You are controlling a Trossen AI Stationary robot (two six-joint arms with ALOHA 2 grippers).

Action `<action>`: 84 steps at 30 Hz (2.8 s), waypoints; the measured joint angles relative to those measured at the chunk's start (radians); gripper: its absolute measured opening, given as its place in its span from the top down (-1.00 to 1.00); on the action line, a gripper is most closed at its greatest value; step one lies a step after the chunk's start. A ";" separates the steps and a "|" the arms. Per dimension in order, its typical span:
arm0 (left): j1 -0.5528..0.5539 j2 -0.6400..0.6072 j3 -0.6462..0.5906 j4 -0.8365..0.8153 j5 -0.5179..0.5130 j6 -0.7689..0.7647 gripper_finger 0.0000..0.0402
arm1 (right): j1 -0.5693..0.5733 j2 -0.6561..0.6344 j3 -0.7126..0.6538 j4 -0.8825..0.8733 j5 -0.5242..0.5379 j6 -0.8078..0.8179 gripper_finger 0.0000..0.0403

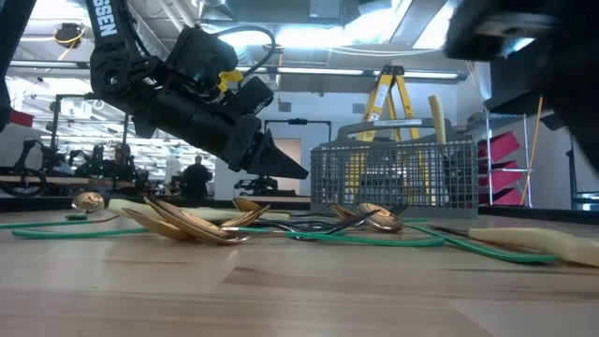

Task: Sort silverware
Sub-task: Put the yellow knife into the gray organizer

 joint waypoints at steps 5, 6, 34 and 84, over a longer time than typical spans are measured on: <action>0.000 0.000 0.000 -0.006 0.000 0.000 0.76 | -0.016 0.007 0.000 0.018 -0.002 -0.010 0.47; 0.000 0.000 0.000 -0.010 0.000 0.001 0.76 | -0.016 0.012 0.000 0.018 -0.009 -0.012 0.47; 0.000 0.000 0.000 -0.022 -0.001 0.006 0.76 | -0.027 0.059 0.000 0.010 -0.045 -0.027 0.57; 0.000 0.000 0.000 -0.021 -0.001 0.002 0.76 | -0.345 -0.828 0.000 -0.175 0.372 0.430 0.67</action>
